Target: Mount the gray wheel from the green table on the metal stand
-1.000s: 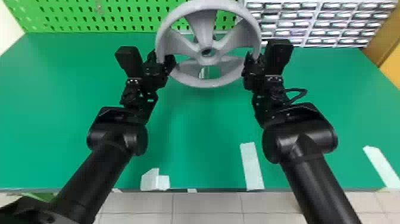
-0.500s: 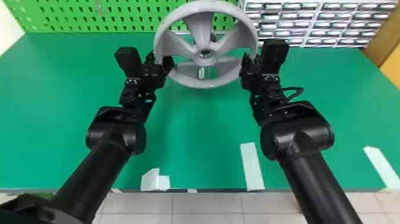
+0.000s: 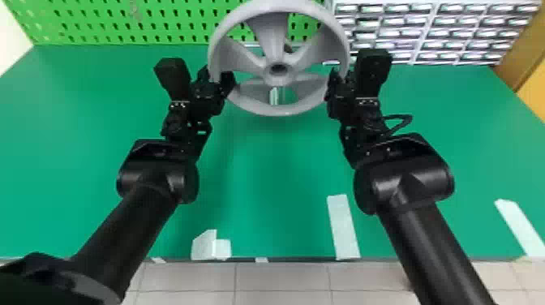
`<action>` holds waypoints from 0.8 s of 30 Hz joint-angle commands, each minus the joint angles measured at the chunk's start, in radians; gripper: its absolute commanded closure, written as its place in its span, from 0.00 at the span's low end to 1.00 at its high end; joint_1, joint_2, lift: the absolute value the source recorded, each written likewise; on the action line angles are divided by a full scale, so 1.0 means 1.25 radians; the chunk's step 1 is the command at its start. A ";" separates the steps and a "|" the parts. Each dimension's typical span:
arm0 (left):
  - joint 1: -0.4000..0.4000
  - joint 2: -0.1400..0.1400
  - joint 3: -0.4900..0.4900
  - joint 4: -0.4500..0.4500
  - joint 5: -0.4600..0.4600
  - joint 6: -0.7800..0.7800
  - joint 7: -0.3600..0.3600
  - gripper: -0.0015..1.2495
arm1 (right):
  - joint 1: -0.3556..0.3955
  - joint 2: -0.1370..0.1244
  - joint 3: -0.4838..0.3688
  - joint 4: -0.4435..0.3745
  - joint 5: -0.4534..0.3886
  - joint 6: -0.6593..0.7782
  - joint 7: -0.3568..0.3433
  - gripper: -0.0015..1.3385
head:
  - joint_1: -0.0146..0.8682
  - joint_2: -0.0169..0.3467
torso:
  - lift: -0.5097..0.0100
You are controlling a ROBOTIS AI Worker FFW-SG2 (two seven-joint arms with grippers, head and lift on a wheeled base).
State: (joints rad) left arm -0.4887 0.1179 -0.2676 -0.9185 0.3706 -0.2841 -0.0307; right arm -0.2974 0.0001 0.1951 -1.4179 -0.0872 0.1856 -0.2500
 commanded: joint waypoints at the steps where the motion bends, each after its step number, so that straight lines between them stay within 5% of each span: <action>1: -0.008 0.000 0.002 0.017 0.008 0.000 0.004 0.71 | -0.001 0.001 -0.003 0.003 0.000 0.001 0.000 0.82 | 1.00 0.19 | 0.80; 24: -0.014 0.000 0.004 -0.022 0.002 0.146 0.012 0.71 | 0.010 0.001 -0.024 -0.038 0.000 0.074 0.000 0.82 | 1.00 0.19 | 0.80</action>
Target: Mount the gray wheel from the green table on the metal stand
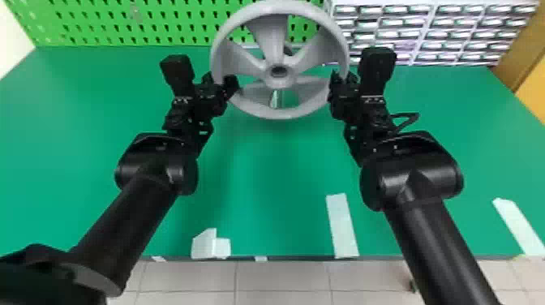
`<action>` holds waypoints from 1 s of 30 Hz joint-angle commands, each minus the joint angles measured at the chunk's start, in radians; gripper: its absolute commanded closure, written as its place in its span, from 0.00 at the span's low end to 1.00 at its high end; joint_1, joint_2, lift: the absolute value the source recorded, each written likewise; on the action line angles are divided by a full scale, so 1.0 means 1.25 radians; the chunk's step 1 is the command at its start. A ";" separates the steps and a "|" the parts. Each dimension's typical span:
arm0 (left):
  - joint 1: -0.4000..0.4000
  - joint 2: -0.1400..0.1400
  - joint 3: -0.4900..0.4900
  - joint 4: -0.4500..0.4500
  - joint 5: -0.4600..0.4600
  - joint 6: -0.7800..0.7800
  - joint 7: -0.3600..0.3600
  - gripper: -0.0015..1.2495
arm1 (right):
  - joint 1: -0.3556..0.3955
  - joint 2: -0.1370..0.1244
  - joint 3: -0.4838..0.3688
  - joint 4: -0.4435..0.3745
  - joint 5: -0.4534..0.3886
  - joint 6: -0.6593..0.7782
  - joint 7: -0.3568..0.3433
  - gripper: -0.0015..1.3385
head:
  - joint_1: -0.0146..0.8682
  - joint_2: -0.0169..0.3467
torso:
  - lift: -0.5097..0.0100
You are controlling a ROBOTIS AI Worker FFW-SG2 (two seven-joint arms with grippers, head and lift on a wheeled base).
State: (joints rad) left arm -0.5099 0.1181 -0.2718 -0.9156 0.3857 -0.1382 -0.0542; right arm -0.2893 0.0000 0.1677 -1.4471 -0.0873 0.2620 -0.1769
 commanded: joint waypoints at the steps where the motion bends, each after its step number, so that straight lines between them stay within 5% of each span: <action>1: 0.004 0.000 0.009 -0.031 -0.012 0.036 0.032 0.71 | 0.003 0.001 -0.002 -0.017 0.001 0.016 -0.059 0.82 | 1.00 0.19 | 0.80; 30: 0.016 -0.001 0.017 -0.075 -0.026 0.108 0.051 0.71 | -0.013 -0.001 -0.005 -0.029 -0.004 0.085 -0.057 0.82 | 1.00 0.19 | 0.80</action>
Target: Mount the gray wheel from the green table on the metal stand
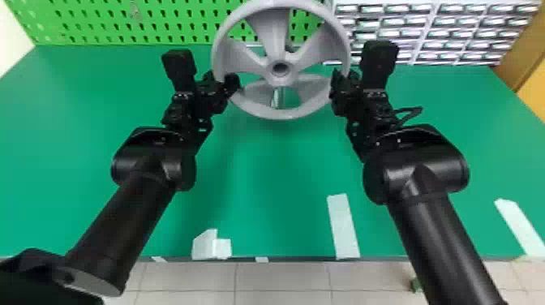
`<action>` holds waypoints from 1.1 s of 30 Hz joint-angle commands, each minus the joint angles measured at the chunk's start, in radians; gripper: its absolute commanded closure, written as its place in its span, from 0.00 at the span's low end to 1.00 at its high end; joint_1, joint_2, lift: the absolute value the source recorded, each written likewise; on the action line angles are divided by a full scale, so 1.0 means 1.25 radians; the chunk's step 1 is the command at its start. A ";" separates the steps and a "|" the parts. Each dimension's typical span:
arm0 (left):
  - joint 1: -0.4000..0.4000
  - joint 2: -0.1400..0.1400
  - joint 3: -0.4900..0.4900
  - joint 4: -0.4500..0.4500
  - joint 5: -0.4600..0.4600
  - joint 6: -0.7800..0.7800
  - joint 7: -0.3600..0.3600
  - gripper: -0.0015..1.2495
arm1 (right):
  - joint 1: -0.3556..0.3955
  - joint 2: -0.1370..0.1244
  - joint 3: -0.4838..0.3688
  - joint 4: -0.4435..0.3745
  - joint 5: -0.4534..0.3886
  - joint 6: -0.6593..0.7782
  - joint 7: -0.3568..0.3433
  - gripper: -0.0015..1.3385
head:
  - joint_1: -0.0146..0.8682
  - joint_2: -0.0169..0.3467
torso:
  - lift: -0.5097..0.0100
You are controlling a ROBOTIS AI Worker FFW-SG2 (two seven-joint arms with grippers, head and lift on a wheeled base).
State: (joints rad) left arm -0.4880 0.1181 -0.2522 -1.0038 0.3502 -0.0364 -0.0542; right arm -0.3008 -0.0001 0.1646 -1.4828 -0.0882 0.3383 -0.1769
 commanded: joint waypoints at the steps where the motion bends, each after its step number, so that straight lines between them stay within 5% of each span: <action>1: -0.001 0.000 0.000 -0.008 0.001 0.035 0.052 0.71 | -0.004 -0.001 -0.003 -0.002 -0.006 0.034 -0.057 0.82 | 1.00 0.19 | 0.80; 33: -0.017 -0.001 0.041 -0.088 -0.020 0.197 0.070 0.71 | -0.049 -0.002 -0.008 -0.048 -0.029 0.255 -0.041 0.82 | 1.00 0.19 | 0.80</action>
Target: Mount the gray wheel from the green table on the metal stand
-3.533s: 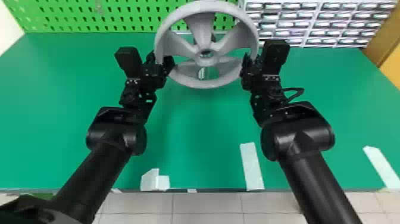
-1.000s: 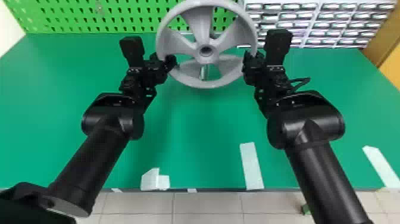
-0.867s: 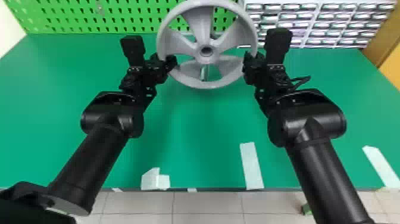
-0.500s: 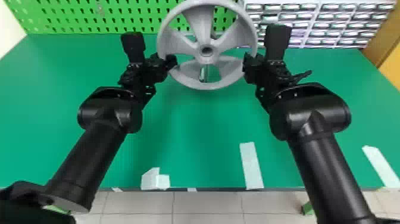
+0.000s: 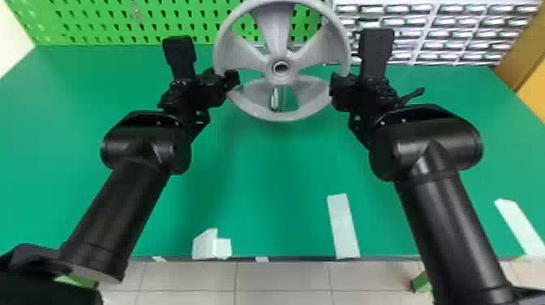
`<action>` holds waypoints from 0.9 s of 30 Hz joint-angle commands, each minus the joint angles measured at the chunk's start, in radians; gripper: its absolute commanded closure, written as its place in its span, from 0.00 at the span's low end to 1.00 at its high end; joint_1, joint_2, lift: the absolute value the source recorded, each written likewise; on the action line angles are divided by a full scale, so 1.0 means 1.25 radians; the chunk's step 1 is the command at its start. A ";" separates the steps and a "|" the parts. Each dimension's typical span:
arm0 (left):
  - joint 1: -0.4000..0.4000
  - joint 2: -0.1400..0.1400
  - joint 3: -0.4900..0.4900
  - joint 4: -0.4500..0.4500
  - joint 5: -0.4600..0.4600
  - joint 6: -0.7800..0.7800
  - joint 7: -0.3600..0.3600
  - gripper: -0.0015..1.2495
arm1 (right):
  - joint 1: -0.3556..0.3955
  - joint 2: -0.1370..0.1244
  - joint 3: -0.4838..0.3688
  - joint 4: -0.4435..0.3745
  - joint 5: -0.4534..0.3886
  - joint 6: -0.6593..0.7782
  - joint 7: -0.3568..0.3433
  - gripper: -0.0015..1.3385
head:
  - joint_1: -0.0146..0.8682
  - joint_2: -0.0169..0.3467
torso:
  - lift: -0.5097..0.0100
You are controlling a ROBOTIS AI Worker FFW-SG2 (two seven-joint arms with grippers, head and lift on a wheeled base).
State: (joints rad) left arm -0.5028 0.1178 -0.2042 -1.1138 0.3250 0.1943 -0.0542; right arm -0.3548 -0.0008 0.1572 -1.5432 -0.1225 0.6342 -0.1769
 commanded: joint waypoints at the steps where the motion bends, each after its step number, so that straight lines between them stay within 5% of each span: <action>1: -0.006 -0.001 0.003 0.000 0.003 0.023 0.072 0.71 | -0.008 -0.002 -0.003 0.000 -0.003 0.024 -0.041 0.82 | 1.00 0.19 | 0.80; 13: -0.027 -0.003 0.009 0.028 -0.013 0.026 0.083 0.70 | -0.035 0.001 -0.008 0.022 -0.001 0.055 -0.040 0.82 | 1.00 0.19 | 0.80; 27: -0.071 -0.003 0.004 0.140 -0.010 -0.051 0.067 0.70 | -0.056 0.001 -0.007 0.079 -0.001 0.006 -0.038 0.82 | 1.00 0.19 | 0.80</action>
State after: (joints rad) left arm -0.5751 0.1129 -0.1941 -0.9800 0.3090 0.1582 -0.0546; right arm -0.4182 -0.0007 0.1477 -1.4670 -0.1236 0.6622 -0.1141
